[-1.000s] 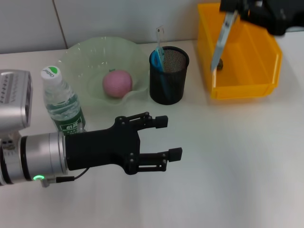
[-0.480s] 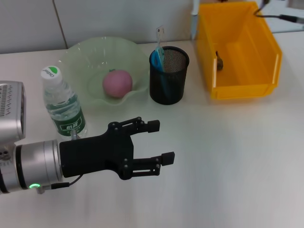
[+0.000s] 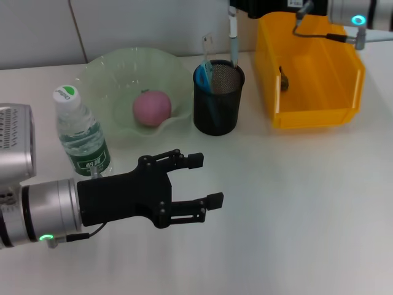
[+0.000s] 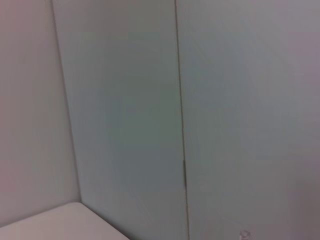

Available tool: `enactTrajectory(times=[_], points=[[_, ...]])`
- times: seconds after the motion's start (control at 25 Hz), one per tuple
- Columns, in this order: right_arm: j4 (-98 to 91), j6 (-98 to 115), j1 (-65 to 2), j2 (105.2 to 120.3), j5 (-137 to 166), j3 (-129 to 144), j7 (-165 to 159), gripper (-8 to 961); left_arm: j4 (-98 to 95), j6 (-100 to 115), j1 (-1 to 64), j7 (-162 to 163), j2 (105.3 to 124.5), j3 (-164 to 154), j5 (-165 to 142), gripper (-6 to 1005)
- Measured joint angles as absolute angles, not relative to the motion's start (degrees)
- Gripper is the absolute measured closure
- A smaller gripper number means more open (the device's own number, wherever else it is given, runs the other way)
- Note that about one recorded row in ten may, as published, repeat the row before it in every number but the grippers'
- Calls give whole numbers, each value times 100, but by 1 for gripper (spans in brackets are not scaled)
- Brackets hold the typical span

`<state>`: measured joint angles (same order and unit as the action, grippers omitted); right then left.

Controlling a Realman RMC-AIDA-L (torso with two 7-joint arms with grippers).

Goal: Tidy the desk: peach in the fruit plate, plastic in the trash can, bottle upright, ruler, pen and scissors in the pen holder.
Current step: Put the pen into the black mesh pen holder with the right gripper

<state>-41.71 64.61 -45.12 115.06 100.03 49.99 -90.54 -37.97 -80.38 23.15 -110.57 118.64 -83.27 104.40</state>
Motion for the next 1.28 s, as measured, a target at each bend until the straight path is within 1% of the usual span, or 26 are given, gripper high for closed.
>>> enactTrajectory(times=[0.28,0.48,0.92,1.28], points=[[-3505,5688,-4985,11577,10014,5060,-8872,807,-3810,-8005,2354,-11057,11865,-8326,10434,165],[-3258,5272,-5171,11618,10029,5339,-8868,806,-3821,-8011,2371,-11057,11865,-8316,10432,165],[-3115,5028,-5116,11729,10032,5422,-8866,804,-3821,-8044,2371,-11057,11856,-8288,10438,165],[-3174,5059,-4938,11759,10037,5430,-8918,802,-3811,-8054,2330,-11056,11856,-8308,10453,165]])
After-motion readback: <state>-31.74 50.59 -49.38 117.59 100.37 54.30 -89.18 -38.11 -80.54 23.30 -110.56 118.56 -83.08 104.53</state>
